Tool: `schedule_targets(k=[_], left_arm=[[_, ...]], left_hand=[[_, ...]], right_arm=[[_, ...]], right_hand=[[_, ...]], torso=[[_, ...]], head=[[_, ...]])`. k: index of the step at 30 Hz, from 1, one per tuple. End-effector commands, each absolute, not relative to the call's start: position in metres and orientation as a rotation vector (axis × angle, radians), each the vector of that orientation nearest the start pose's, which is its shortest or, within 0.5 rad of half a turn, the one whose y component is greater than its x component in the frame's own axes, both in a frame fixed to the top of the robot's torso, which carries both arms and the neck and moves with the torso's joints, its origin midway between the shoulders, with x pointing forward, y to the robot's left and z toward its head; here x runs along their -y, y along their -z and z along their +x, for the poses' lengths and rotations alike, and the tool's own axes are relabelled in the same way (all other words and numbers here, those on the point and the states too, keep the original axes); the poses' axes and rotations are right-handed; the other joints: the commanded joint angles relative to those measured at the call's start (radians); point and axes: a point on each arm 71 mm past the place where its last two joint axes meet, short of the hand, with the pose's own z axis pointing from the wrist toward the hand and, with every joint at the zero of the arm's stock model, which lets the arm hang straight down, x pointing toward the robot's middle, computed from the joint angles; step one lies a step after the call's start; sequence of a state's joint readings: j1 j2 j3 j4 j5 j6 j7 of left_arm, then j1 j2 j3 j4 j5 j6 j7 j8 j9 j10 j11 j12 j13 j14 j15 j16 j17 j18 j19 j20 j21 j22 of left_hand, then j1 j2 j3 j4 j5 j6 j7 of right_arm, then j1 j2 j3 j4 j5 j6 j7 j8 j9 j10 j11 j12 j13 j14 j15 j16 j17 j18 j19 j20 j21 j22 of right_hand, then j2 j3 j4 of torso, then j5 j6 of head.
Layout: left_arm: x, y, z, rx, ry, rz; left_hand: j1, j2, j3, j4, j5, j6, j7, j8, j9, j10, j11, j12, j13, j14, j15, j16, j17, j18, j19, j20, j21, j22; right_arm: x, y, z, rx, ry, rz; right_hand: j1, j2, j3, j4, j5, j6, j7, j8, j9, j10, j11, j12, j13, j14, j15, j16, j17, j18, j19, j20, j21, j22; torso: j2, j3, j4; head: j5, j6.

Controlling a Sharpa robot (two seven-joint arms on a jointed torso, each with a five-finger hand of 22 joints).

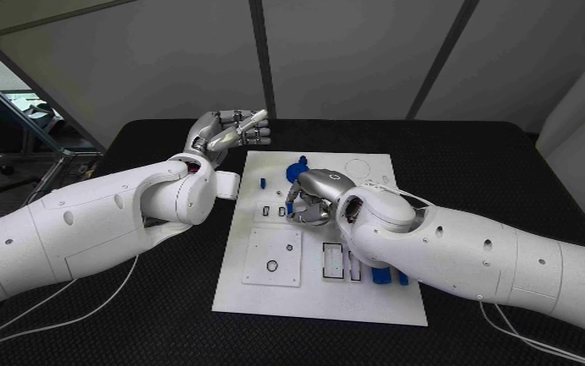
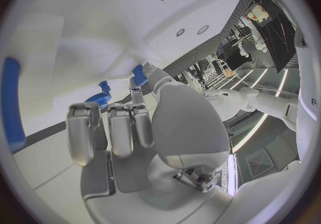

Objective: Assemble the parts on the task board

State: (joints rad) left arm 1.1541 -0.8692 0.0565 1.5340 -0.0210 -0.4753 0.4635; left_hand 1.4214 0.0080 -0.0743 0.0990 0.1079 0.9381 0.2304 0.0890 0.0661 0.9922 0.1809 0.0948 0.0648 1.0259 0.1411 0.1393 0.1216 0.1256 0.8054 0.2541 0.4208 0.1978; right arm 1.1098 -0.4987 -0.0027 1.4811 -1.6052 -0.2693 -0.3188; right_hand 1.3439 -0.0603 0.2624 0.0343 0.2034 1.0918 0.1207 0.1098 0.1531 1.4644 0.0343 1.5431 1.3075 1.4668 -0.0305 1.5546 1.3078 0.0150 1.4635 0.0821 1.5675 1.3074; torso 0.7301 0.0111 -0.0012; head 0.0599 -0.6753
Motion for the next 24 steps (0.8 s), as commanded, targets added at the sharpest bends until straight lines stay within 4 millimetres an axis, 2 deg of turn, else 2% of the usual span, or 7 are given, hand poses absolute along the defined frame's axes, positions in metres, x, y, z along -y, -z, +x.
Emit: schedule_targets(k=[1, 8, 13, 24], left_arm=[[-0.2316, 0.1583, 0.4950, -1.205, 1.459, -1.105], [-0.2319, 0.1583, 0.4951, -1.205, 1.458, -1.105], [-0.2320, 0.1583, 0.4951, -1.205, 1.458, -1.105], [-0.2327, 0.1584, 0.4952, -1.204, 1.457, -1.106]], left_hand=[[0.004, 0.006, 0.002, -0.006, -0.003, 0.001, 0.003, -0.004, -0.001, 0.004, 0.004, -0.005, -0.001, 0.006, 0.002, -0.005, 0.002, 0.055, -0.006, -0.002, 0.005, 0.001], [0.004, 0.006, 0.002, -0.006, -0.003, 0.001, 0.003, -0.004, -0.001, 0.004, 0.004, -0.005, -0.001, 0.006, 0.002, -0.005, 0.002, 0.055, -0.006, -0.002, 0.005, 0.001], [0.004, 0.006, 0.002, -0.006, -0.003, 0.001, 0.003, -0.004, -0.001, 0.004, 0.004, -0.005, -0.001, 0.006, 0.002, -0.005, 0.002, 0.055, -0.006, -0.002, 0.005, 0.001], [0.004, 0.007, 0.002, -0.007, -0.003, 0.000, 0.003, -0.004, -0.001, 0.003, 0.005, -0.006, -0.001, 0.006, 0.002, -0.006, 0.002, 0.055, -0.007, -0.002, 0.005, 0.001]], right_arm=[[0.0432, 0.2139, 0.4577, -1.747, -0.703, -0.291], [0.0437, 0.2142, 0.4580, -1.749, -0.699, -0.290], [0.0437, 0.2140, 0.4584, -1.746, -0.699, -0.287], [0.0438, 0.2136, 0.4589, -1.739, -0.698, -0.280]], right_hand=[[-0.013, -0.003, -0.005, 0.000, 0.003, -0.003, 0.003, -0.005, -0.002, 0.078, 0.009, -0.006, 0.228, 0.095, 0.007, -0.001, 0.223, -0.015, 0.107, 0.007, 0.003, 0.263], [-0.025, -0.016, -0.008, 0.003, 0.002, -0.030, 0.014, -0.022, -0.008, 0.069, 0.018, -0.016, 0.219, 0.094, 0.013, -0.003, 0.220, -0.015, 0.107, 0.011, 0.003, 0.263], [-0.039, -0.029, -0.014, 0.007, 0.002, -0.068, 0.029, -0.042, -0.016, 0.057, 0.031, -0.029, 0.206, 0.093, 0.024, -0.006, 0.214, -0.015, 0.107, 0.020, 0.003, 0.263], [-0.051, -0.041, -0.020, 0.012, 0.000, -0.113, 0.042, -0.047, -0.023, 0.027, 0.044, -0.062, 0.173, 0.091, 0.036, -0.009, 0.206, -0.015, 0.107, 0.032, 0.003, 0.263]], torso=[[0.000, 0.0001, 0.0004], [0.000, -0.0001, 0.0003], [0.000, -0.0001, 0.0003], [0.000, 0.0001, -0.0002]], head=[[0.000, 0.000], [0.001, 0.000], [0.001, 0.000], [0.001, 0.000]])
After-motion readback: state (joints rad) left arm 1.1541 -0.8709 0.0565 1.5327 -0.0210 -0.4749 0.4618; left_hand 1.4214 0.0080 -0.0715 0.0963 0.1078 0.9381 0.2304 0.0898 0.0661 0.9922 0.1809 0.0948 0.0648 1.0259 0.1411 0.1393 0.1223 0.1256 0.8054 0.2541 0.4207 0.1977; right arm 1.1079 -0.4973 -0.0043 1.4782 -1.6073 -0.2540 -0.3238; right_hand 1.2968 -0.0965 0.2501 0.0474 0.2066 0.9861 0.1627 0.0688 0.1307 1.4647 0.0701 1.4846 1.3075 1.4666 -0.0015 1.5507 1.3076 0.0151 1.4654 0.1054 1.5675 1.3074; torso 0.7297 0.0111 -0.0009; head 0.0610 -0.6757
